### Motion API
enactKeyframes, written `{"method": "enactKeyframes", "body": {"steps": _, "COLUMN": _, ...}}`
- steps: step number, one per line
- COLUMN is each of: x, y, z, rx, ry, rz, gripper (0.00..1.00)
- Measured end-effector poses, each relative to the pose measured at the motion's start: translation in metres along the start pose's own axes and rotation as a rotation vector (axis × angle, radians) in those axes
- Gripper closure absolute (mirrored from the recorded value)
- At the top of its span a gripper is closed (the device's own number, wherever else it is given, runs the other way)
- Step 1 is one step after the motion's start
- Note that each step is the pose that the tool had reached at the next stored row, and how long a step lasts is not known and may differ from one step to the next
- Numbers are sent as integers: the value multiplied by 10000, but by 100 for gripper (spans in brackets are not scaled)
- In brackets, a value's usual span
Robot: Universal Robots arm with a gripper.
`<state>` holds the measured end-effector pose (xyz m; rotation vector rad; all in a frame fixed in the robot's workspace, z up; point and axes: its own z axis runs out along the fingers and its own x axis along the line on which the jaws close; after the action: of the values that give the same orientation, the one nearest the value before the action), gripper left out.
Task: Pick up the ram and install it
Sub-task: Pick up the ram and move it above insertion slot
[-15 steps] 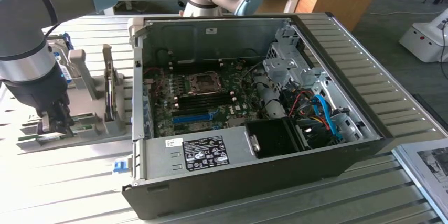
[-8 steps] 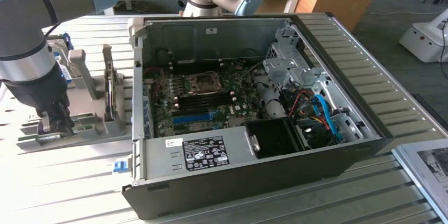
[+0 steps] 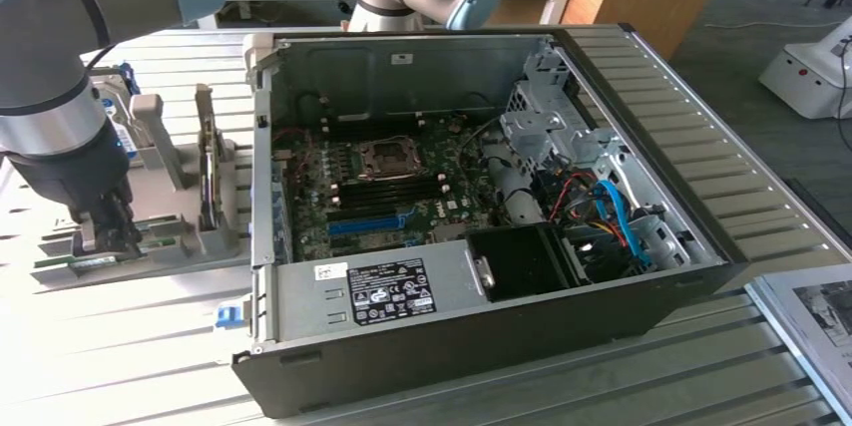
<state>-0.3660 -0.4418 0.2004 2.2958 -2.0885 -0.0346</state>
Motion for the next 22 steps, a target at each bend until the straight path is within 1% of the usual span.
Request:
{"method": "enactKeyframes", "body": {"steps": 3, "x": 1, "y": -12, "z": 0, "rx": 0, "ry": 0, "rz": 1, "gripper": 73}}
{"method": "enactKeyframes", "body": {"steps": 22, "x": 1, "y": -13, "z": -15, "rx": -1, "ry": 0, "rz": 1, "gripper": 73}}
